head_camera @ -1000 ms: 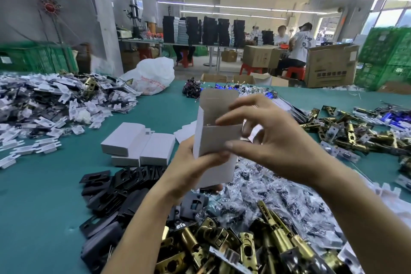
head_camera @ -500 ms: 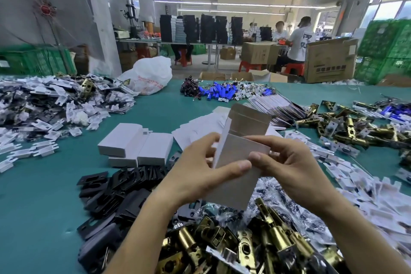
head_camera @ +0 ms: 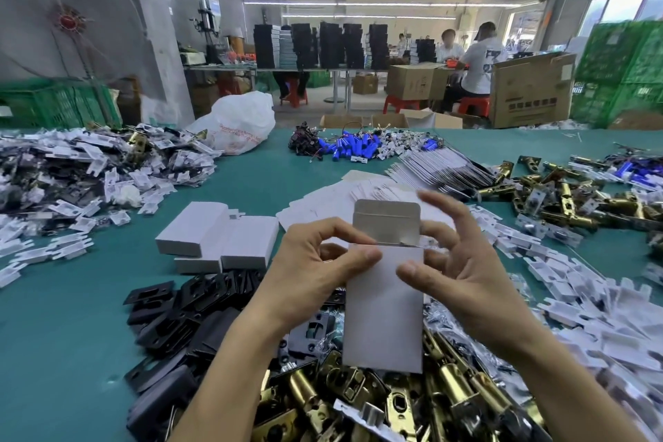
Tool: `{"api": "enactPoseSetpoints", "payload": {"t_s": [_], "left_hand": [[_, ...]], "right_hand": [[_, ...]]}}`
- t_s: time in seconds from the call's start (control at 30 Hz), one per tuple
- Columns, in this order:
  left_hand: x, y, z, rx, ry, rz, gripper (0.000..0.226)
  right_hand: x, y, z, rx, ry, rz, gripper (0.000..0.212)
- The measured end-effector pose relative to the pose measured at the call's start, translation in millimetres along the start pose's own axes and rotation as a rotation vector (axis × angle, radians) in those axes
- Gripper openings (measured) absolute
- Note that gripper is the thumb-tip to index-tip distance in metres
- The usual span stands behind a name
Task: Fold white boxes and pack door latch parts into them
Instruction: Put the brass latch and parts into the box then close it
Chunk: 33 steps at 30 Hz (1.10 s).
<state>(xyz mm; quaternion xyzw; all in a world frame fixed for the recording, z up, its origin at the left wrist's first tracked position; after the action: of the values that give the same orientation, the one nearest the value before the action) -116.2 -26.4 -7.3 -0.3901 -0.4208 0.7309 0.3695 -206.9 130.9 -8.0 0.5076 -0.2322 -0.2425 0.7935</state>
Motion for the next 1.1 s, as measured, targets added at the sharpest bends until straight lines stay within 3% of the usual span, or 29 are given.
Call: {"api": "enactPoseSetpoints", "payload": {"t_s": [0.07,0.17,0.27,0.47,0.57,0.67,0.87,1.0,1.1], "left_hand": [[-1,0,0,-0.002,-0.017,-0.009,0.023],[-2,-3,0,0.033,-0.055,-0.032,0.03],[0,-5,-1,0.054,-0.059,-0.085,0.037],[-1,-7,-2,0.054,-0.064,-0.028,0.044],[-2,-11,-2,0.079,-0.094,0.046,0.026],[0,-12,-2,0.068,-0.095,0.043,0.027],[0,-14,0,0.059,-0.107,0.072,0.028],[-1,-8,1,-0.011,-0.122,-0.006,0.01],[-1,-5,2,-0.054,-0.111,-0.065,0.008]], "right_hand": [[0,3,2,-0.016,-0.021,0.047,0.068],[5,11,4,-0.015,-0.047,0.02,0.025],[7,13,2,-0.001,-0.069,-0.047,0.036],[11,19,3,0.015,-0.091,-0.12,0.025],[14,25,7,0.037,-0.096,-0.138,0.019],[15,28,11,0.062,-0.089,-0.143,0.007],[18,33,17,0.07,-0.075,-0.32,0.007],[14,32,18,0.019,-0.105,-0.521,0.006],[13,29,15,-0.027,-0.11,-0.525,0.003]]}}
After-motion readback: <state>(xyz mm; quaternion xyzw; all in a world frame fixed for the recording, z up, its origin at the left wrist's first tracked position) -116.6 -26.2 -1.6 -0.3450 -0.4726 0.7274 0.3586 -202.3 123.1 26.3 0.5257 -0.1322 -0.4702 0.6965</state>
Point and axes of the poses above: each hand's wrist, its own z-axis towards the middle knuckle, its own x-axis out of the palm, y = z × x, the point moved 5 cm from there along z, towards the middle knuckle, and after that the axes turned 9 degrees about z, right-handed, at the moved point
